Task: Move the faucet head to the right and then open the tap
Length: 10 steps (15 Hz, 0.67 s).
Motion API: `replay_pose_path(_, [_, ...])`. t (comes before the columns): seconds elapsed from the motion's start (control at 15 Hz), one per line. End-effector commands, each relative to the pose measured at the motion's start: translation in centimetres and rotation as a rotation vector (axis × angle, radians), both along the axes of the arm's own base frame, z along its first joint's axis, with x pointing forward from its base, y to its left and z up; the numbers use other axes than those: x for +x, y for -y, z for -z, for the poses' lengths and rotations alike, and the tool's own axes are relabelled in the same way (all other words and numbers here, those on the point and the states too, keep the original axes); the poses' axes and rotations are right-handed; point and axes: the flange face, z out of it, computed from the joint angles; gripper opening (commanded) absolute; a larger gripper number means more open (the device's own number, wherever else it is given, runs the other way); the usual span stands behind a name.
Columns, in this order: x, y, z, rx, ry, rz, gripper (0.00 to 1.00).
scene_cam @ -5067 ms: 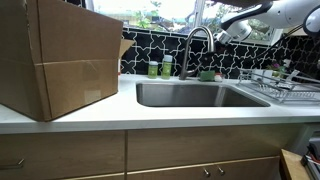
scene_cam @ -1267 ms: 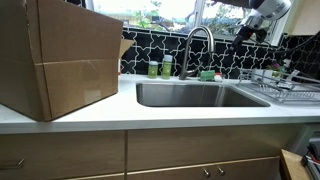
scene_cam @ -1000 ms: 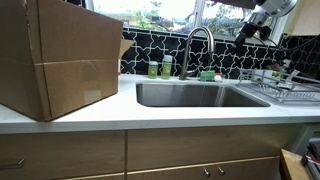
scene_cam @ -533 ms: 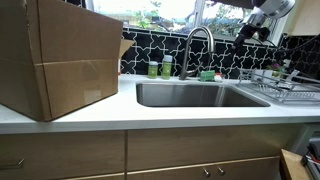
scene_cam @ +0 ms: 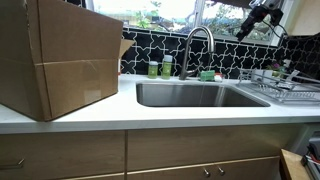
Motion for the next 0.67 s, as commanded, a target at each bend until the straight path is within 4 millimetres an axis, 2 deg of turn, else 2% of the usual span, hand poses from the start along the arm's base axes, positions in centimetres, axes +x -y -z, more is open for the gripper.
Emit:
replay_pose_path(0.0, [-4.3, -1.9, -2.4, -0.001, 0.006, 0.126, 1.0])
replay_pose_path(0.27, [-7.9, -2.6, -3.9, 0.009, -0.029, 0.268, 1.0])
replay_pose_path(0.6, [-10.3, -3.6, -4.2, 0.034, -0.099, 0.386, 1.0])
